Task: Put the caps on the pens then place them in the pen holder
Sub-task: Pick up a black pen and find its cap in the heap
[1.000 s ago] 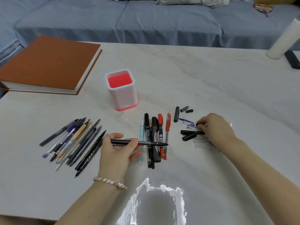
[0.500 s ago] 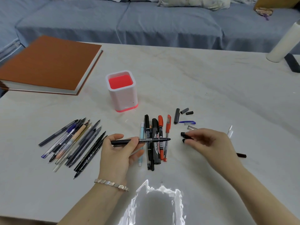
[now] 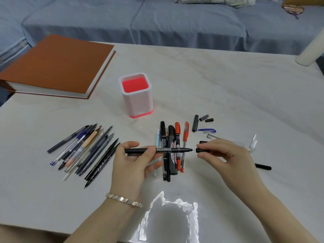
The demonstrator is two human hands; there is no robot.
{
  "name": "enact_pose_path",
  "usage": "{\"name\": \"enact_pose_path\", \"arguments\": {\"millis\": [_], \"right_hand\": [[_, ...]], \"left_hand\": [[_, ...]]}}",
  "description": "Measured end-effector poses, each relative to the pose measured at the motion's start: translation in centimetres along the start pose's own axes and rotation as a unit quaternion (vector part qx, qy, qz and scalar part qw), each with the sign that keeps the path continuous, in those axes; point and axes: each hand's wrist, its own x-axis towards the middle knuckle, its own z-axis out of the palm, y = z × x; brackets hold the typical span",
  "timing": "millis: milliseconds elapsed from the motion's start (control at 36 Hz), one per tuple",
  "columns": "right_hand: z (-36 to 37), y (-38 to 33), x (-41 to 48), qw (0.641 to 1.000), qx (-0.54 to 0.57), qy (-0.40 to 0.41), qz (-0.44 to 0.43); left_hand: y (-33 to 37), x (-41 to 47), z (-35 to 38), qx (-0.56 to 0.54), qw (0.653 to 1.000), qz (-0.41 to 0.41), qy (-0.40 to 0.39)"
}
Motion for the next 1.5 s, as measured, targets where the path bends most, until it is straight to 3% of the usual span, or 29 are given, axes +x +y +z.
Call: {"name": "enact_pose_path", "arguments": {"millis": [333, 556, 694, 861, 1111, 1222, 1361, 1500], "right_hand": [[0.7, -0.6, -0.3, 1.0, 0.011, -0.017, -0.006], [0.3, -1.2, -0.5, 0.992, -0.087, -0.043, -0.078], [0.1, -1.2, -0.9, 0.994, -0.079, -0.05, -0.064], [-1.0, -0.5, 0.4, 0.989, -0.134, -0.013, -0.059], [-1.6, 5.2, 4.4, 0.96, -0.264, -0.037, 0.087], [-1.1, 6.5, 5.8, 0.951, -0.293, -0.057, 0.081], [-1.1, 7.1, 8.8, 0.948, -0.305, 0.031, 0.082], [-0.9, 8.9, 11.4, 0.933, -0.343, -0.036, 0.103]], "left_hand": [[0.2, -0.7, 0.3, 0.004, 1.0, 0.018, -0.009], [0.4, -1.2, 0.3, 0.039, 0.996, 0.076, -0.032], [0.7, -1.2, 0.2, 0.071, 0.991, 0.101, -0.045], [1.0, 0.2, 0.5, 0.015, 0.998, 0.058, 0.021], [0.3, 1.5, 0.1, 0.021, 0.999, 0.011, 0.024], [0.0, 2.1, 0.0, 0.028, 0.999, 0.003, 0.032], [0.1, 2.7, -0.2, 0.043, 0.998, 0.014, 0.036], [0.5, 2.8, -0.3, 0.053, 0.998, 0.027, 0.036]]}}
